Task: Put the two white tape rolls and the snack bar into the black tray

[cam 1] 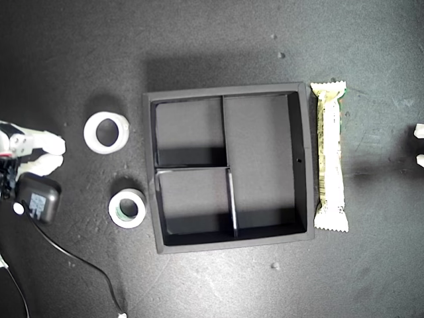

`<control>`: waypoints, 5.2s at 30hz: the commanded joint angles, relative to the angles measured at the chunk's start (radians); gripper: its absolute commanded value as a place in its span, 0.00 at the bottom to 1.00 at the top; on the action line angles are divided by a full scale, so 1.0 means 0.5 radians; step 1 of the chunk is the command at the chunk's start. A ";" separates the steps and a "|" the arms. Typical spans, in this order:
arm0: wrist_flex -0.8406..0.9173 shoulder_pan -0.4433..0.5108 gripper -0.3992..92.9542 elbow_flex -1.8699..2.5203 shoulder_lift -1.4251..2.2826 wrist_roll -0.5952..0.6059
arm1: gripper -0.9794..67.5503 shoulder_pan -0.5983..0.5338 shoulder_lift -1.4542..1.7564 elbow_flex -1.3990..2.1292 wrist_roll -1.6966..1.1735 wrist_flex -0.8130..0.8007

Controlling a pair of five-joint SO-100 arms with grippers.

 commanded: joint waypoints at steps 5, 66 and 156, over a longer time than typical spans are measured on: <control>0.077 0.025 0.02 0.117 0.101 -0.018 | 0.21 0.012 0.009 0.025 -0.003 0.003; 0.074 0.064 0.02 0.117 0.098 -0.460 | 0.01 0.184 0.009 0.025 -0.092 -0.092; -0.884 -0.313 0.01 -1.789 -3.126 0.482 | 0.26 -0.077 -3.448 -3.010 -2.375 -0.175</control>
